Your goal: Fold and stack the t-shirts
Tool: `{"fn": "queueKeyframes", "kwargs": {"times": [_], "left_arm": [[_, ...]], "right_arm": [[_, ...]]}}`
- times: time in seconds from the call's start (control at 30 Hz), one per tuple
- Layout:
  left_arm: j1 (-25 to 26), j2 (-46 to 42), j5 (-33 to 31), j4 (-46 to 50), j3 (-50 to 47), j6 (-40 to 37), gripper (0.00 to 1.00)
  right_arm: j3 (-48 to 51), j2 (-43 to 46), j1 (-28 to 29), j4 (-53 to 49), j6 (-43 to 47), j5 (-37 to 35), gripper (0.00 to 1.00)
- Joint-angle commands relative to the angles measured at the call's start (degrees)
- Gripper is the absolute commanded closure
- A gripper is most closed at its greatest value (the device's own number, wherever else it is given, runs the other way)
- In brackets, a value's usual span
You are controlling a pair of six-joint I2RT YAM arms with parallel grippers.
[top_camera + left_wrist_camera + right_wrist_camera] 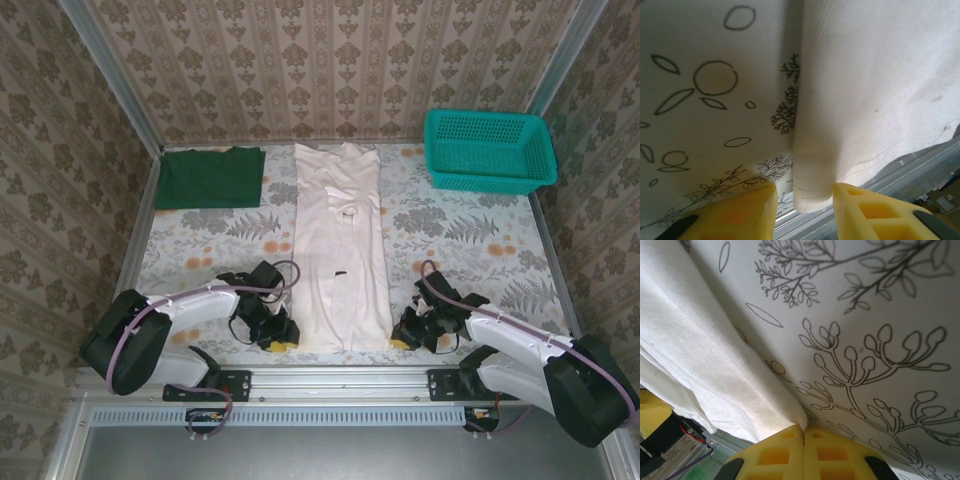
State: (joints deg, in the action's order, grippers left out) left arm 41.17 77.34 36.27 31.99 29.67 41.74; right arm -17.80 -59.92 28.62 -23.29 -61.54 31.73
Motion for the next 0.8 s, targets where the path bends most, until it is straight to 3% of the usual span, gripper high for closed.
{"fn": "queueKeyframes", "kwargs": {"times": [0.0,0.23,0.4,0.77], "left_arm": [[1.4,2.6,2.5,-4.1,0.6,1.4,0.68],[1.4,5.2,0.1,-3.1,3.6,0.8,1.00],[1.3,2.7,-4.3,4.8,4.0,-1.2,1.00],[1.5,-11.8,-3.1,16.3,2.0,0.9,1.00]], "right_arm": [[-1.8,-0.3,0.5,-0.2,-0.5,-0.6,1.00],[-3.5,-0.2,0.9,-5.4,2.4,-2.5,1.00],[-1.3,1.2,2.2,-7.2,2.2,-2.2,1.00],[-1.7,10.4,6.4,-12.5,-4.4,-1.4,1.00]]}}
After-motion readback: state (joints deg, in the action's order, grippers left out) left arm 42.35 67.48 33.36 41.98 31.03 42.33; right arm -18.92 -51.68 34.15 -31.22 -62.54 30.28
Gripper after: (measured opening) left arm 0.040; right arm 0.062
